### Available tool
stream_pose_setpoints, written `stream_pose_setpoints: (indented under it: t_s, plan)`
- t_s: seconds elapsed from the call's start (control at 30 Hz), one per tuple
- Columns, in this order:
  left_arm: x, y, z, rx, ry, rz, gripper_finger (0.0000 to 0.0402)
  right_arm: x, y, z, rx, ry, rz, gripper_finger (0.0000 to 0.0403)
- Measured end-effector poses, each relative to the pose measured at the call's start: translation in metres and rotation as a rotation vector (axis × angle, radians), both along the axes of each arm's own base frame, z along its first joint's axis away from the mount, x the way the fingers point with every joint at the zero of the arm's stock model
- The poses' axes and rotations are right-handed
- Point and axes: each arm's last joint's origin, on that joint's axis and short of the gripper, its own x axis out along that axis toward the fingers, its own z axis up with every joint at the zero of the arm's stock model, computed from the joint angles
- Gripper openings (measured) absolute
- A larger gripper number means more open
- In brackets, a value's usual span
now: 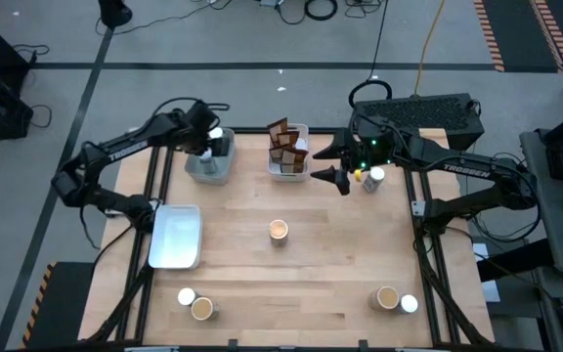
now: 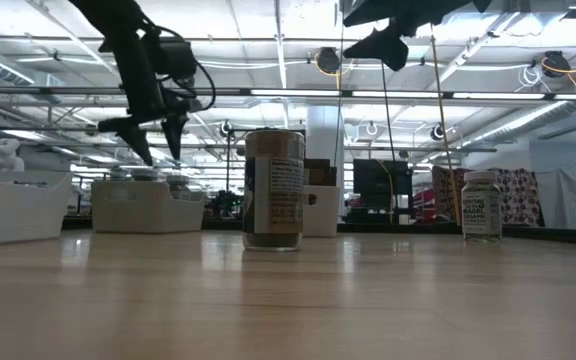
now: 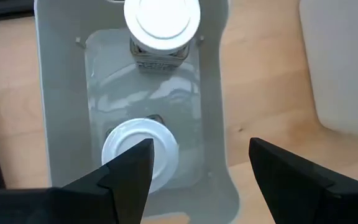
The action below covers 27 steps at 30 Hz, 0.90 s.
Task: Sort spices by type
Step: Put the white seasoning bottle into the gray bin
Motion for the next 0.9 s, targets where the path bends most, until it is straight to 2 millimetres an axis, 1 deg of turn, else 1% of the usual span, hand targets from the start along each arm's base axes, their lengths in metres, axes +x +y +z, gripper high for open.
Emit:
stream_pose_setpoints:
  t_s: [0.07, 0.17, 0.3, 0.37, 0.57, 0.9]
  plan:
    - [0.001, 0.001, -0.002, -0.001, 0.008, 0.0, 0.0267, 0.0, 0.0, -0.001, 0.001, 0.009, 0.001, 0.0272]
    - [0.001, 0.003, -0.001, 0.048, 0.026, -0.009, 0.0267, -0.001, 0.0, -0.001, -0.002, 0.014, 0.003, 0.0272]
    - [0.004, 0.005, 0.002, 0.087, -0.002, -0.011, 0.0267, -0.001, 0.0, -0.001, -0.009, 0.014, 0.006, 0.0272]
    - [0.002, 0.006, 0.002, 0.087, 0.009, -0.008, 0.0267, -0.001, 0.0, -0.001, -0.009, 0.014, 0.006, 0.0272]
    - [-0.007, 0.005, -0.001, 0.073, 0.113, 0.01, 0.0267, -0.001, 0.0, -0.002, -0.007, 0.021, 0.006, 0.0272]
    - [-0.008, 0.005, -0.002, 0.062, 0.126, 0.01, 0.0267, -0.001, 0.0, -0.002, -0.02, 0.021, 0.007, 0.0272]
